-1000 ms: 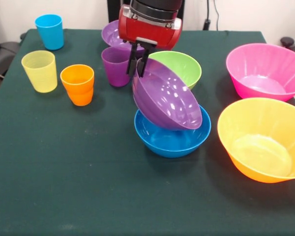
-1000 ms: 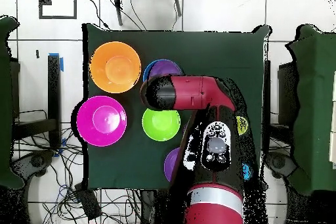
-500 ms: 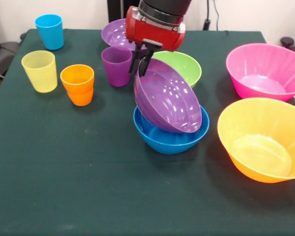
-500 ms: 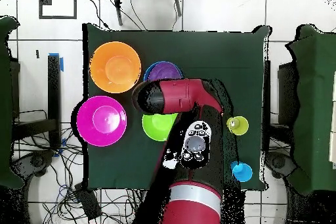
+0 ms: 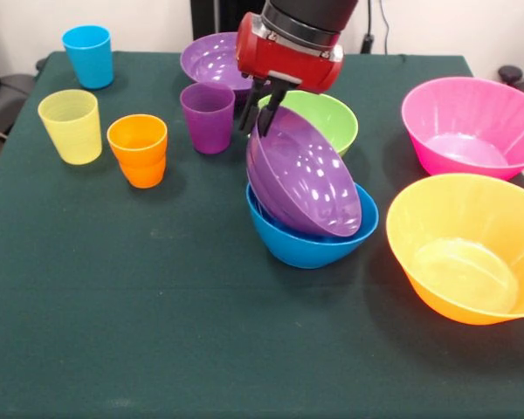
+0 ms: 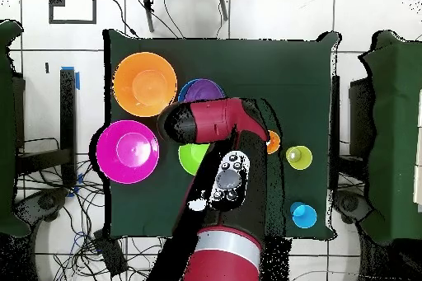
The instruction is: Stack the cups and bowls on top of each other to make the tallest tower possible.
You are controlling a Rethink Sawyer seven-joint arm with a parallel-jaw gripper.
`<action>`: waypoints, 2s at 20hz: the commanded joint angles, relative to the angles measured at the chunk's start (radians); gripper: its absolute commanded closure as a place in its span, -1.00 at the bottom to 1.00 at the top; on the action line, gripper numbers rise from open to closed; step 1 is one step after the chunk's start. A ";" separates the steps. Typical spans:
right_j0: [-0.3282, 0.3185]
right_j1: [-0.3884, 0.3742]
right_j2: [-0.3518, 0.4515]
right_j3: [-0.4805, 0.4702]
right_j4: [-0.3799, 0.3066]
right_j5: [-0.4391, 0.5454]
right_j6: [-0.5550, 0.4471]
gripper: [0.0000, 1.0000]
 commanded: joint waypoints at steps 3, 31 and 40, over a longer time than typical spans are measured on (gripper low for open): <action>0.010 0.047 0.029 -0.028 0.012 0.006 0.139 1.00; -0.027 0.030 0.054 -0.001 0.039 0.014 0.093 -1.00; -0.130 0.016 0.158 0.048 0.109 0.010 0.049 -1.00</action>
